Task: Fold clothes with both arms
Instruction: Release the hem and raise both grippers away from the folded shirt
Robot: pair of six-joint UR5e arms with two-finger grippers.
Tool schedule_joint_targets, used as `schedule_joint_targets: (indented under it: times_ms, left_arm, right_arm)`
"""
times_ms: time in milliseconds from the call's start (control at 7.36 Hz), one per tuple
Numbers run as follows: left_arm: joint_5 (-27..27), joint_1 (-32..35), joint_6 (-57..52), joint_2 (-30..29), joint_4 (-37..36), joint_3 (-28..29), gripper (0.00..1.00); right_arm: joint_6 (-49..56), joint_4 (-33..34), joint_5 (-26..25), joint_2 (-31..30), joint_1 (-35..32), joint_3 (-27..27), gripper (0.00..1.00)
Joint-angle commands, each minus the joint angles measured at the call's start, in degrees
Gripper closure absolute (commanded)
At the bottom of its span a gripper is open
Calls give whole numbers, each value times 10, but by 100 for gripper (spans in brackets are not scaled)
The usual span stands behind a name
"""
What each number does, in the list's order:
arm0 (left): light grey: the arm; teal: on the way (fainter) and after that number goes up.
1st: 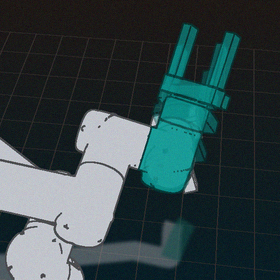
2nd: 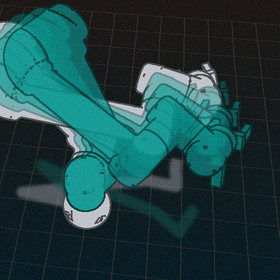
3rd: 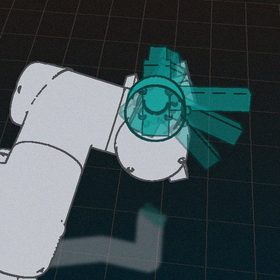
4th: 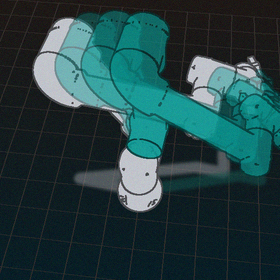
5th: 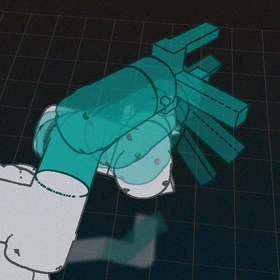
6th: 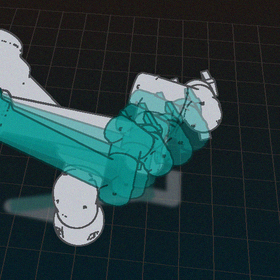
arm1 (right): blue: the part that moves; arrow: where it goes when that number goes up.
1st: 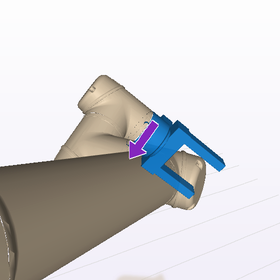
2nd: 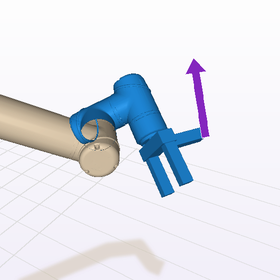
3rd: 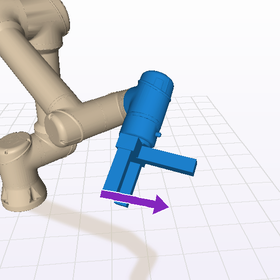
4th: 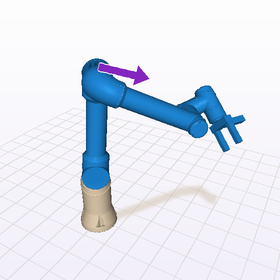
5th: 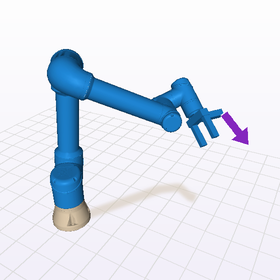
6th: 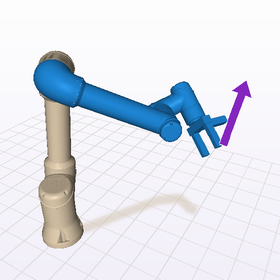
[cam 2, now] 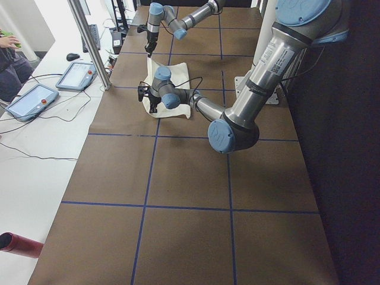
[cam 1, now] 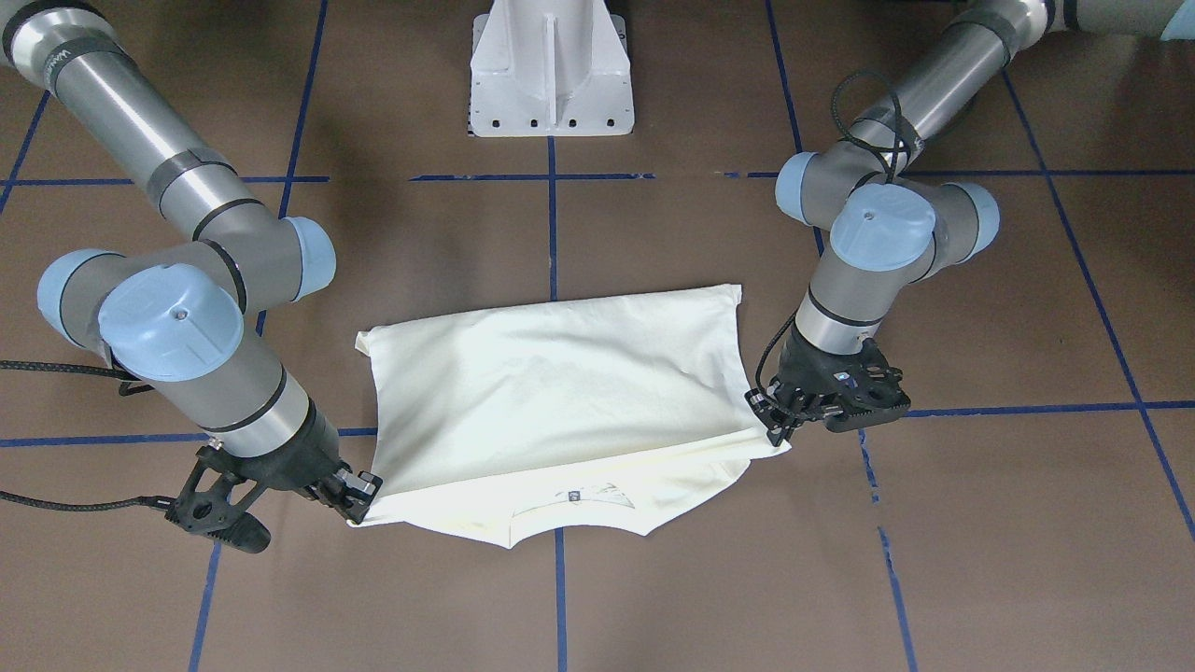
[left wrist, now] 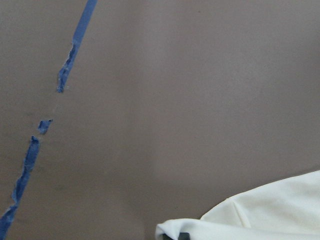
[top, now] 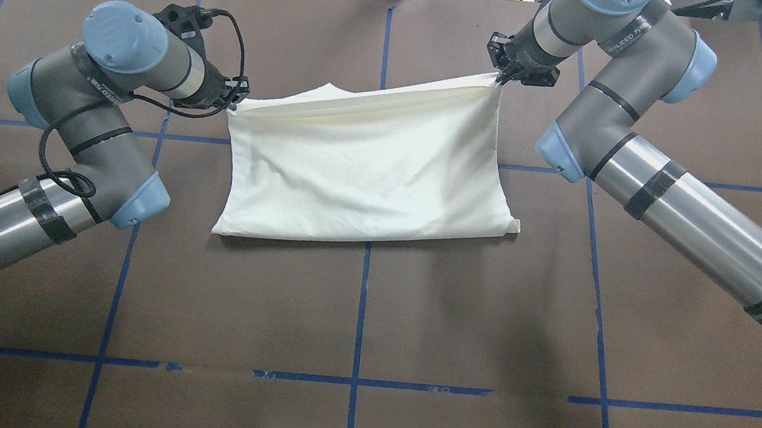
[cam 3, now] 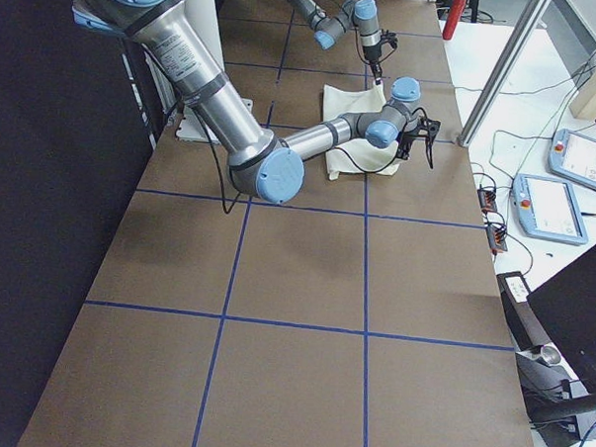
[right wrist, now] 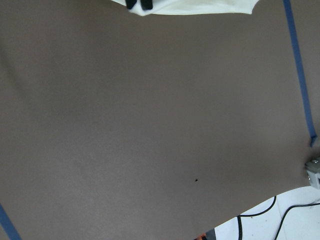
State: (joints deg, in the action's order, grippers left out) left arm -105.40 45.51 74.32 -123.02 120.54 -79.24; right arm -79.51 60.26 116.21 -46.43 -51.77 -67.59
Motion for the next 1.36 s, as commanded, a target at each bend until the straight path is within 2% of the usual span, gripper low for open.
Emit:
schedule_joint_targets:
  times_ms: [0,136,272,544,679,815,1087,1223]
  left_arm:
    - [-1,-1,0,-6,-1,0,100]
    - [-1,-1,0,-6,0,0,72]
    - [-1,-1,-3,-6,0,1,1]
    - [-2,6,-6,-9,-7,0,0]
    - [-4,12,-7,-8,-7,-5,0]
    - [-4,13,-6,-6,-7,-16,0]
    - [-6,13,-5,4,-8,-48,0]
    - [-12,13,-4,7,-14,-53,0]
  right_arm:
    - [0,-14,0,2,14,-3,100]
    - [0,-15,0,-2,14,-2,69]
    - [1,-15,-1,-5,17,1,1]
    - [36,-15,5,-12,14,-3,0]
    - [39,-15,7,-43,17,-49,0]
    - [33,-14,2,-93,48,-129,0]
    - [30,-9,-35,-191,111,-247,0]
    - [30,-9,-51,-221,129,-261,0]
